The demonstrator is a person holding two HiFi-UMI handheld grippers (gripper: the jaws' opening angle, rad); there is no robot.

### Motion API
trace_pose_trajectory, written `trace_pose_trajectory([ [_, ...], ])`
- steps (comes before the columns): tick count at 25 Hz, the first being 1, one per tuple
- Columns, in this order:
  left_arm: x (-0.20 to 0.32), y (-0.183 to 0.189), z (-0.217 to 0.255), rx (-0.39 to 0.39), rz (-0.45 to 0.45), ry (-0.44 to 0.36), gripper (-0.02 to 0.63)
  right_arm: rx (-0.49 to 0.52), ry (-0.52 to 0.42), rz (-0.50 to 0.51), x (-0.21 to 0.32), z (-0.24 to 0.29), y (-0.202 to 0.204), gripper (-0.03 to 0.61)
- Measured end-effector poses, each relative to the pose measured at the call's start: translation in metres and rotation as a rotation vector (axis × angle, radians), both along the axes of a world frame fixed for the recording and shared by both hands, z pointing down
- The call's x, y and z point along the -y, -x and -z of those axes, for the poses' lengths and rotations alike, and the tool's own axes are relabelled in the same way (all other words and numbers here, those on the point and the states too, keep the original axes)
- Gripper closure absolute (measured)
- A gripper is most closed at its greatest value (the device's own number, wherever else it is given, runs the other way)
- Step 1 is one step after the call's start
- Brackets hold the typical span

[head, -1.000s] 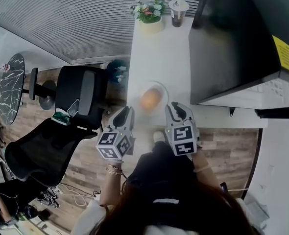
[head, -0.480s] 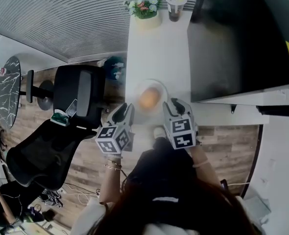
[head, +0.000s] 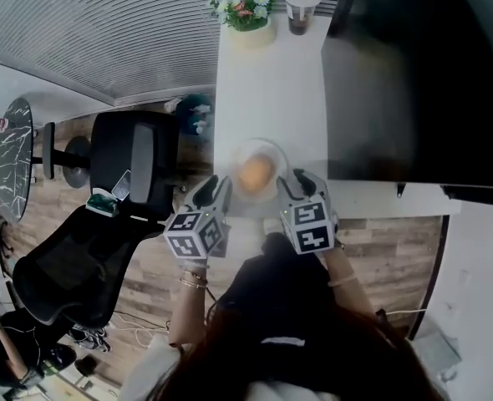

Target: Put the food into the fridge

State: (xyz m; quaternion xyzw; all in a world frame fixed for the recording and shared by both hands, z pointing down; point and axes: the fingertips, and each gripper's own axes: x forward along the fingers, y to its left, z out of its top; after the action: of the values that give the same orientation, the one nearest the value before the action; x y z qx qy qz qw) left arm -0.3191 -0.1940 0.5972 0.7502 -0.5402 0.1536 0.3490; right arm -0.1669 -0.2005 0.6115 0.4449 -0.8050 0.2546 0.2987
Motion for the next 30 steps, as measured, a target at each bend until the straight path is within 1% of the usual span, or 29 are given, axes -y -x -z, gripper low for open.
trace_pose_trajectory([
  [6, 0.006, -0.003, -0.005, 0.01, -0.01, 0.02, 0.483, -0.005, 0.027, 0.012, -0.001, -0.008, 0.001, 0.422],
  [11, 0.009, -0.002, -0.016, 0.011, -0.011, 0.069, 0.483, 0.011, 0.057, 0.015, 0.0, -0.012, 0.002, 0.422],
  [15, 0.008, 0.0, -0.02, 0.012, -0.005, 0.088, 0.483, 0.026, 0.068, 0.017, 0.0, -0.013, 0.004, 0.422],
  [20, 0.008, -0.004, -0.023, 0.025, -0.043, 0.11, 0.483, 0.034, 0.074, 0.016, 0.004, -0.013, 0.005, 0.422],
  [24, 0.009, -0.004, -0.025, 0.016, -0.049, 0.126, 0.483, 0.039, 0.091, 0.023, 0.004, -0.015, 0.006, 0.422],
  [30, 0.009, -0.006, -0.027, 0.053, -0.071, 0.137, 0.483, 0.063, 0.125, 0.024, 0.005, -0.017, 0.007, 0.423],
])
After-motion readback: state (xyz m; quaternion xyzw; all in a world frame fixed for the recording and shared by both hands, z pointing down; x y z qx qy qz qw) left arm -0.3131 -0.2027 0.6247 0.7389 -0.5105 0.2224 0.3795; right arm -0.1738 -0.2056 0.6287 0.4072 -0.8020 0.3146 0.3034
